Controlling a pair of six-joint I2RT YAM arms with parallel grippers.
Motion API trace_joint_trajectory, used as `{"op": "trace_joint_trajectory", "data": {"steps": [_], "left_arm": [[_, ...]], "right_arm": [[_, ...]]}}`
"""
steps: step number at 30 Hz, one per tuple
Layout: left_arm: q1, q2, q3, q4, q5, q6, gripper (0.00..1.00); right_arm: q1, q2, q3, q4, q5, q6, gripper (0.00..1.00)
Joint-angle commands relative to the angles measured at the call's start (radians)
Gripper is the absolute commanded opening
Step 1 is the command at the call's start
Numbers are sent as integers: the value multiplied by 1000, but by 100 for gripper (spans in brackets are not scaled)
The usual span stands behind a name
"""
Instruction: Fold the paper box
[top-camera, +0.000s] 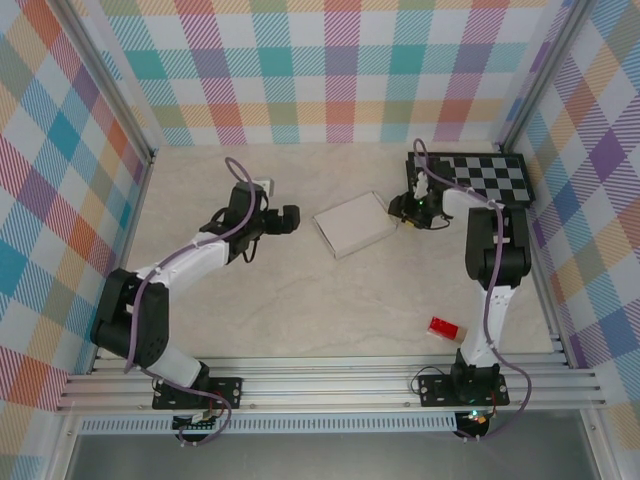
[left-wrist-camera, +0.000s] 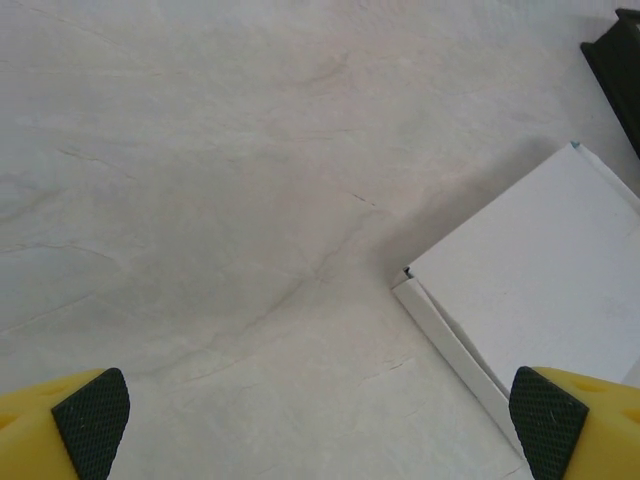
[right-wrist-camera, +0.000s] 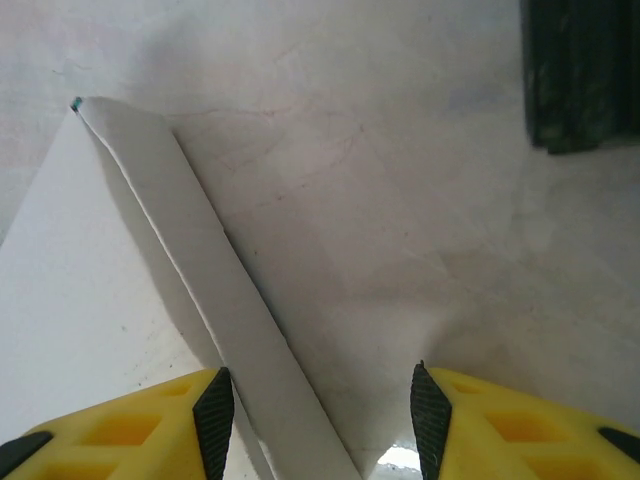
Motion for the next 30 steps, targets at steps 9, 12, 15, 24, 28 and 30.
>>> {"op": "trace_joint_trajectory", "data": {"steps": [9, 12, 15, 24, 28, 30], "left_arm": [[125, -150, -147, 77, -48, -23, 100], [179, -182, -197, 114, -69, 39, 100], [241, -196, -266, 189, -81, 89, 100], [341, -144, -433, 542, -50, 126, 100], [370, -112, -399, 522, -12, 162, 100], [373, -115, -406, 531, 0, 164, 100]], "right_arm": [[88, -320, -349, 168, 28, 79, 53], [82, -451, -391, 142, 133, -22, 54], [55, -559, -421, 139, 221, -116, 54], [-70, -742, -728, 502, 446, -222, 68], [-98, -692, -823, 652, 516, -190, 92], [-103, -663, -859, 735, 543, -189, 100]]}}
